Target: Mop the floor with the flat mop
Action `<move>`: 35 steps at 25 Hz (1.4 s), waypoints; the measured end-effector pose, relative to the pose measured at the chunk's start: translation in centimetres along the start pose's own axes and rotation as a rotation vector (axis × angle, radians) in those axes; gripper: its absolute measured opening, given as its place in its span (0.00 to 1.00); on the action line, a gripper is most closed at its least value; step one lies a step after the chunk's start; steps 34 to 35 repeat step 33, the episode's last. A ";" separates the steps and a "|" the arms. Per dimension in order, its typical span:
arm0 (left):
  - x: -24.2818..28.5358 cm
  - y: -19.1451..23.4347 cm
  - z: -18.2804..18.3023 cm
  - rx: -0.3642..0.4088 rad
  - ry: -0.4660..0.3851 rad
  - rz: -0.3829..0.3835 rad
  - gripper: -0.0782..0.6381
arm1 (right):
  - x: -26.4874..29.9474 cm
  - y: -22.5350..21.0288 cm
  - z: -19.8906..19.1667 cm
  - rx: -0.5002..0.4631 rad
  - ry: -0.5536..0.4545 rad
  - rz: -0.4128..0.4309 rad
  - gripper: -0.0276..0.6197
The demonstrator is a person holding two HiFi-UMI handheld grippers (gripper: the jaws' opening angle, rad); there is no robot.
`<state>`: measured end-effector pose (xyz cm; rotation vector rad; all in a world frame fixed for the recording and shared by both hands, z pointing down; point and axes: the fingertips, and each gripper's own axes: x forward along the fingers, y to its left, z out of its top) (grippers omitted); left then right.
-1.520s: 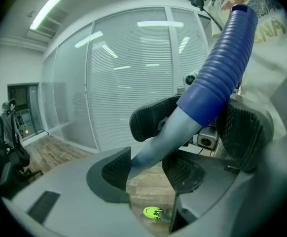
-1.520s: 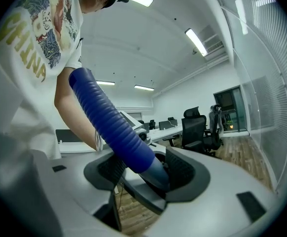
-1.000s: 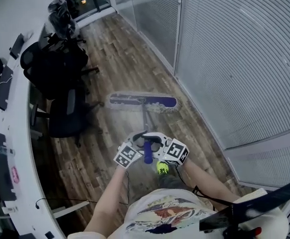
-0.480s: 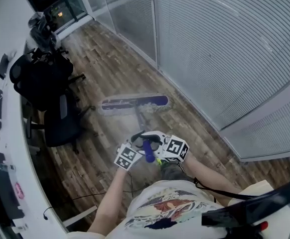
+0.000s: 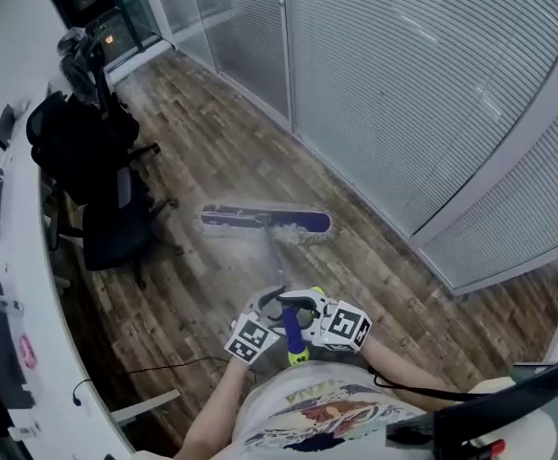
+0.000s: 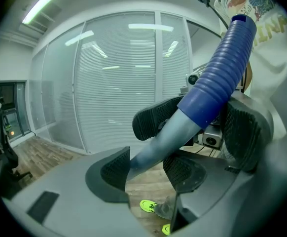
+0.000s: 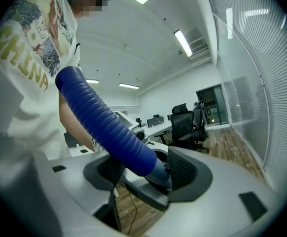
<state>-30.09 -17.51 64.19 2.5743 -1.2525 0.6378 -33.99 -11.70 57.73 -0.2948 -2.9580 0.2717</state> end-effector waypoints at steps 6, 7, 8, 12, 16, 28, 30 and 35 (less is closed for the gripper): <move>-3.8 -7.2 1.3 0.000 0.020 -0.043 0.36 | -2.6 7.3 1.3 0.025 -0.005 -0.016 0.41; -4.2 -8.3 1.5 0.000 0.024 -0.044 0.36 | -3.2 8.4 1.5 0.024 -0.007 -0.013 0.41; -4.6 -9.5 1.8 0.001 0.028 -0.044 0.36 | -3.9 9.5 1.6 0.020 -0.008 -0.010 0.41; -5.2 -13.8 3.0 0.006 0.040 -0.035 0.36 | -6.9 12.8 2.1 0.002 -0.013 -0.012 0.41; -4.8 -17.8 4.2 0.018 0.052 -0.026 0.36 | -10.4 15.3 2.3 -0.015 -0.036 -0.022 0.41; -2.8 -22.5 4.0 0.046 0.095 -0.032 0.36 | -14.5 17.2 0.3 0.002 -0.079 -0.057 0.41; -2.6 -22.4 4.0 0.041 0.093 -0.033 0.36 | -14.6 17.0 0.3 0.003 -0.077 -0.056 0.41; -2.4 -22.3 4.2 0.038 0.091 -0.034 0.36 | -14.7 16.8 0.3 0.002 -0.069 -0.054 0.41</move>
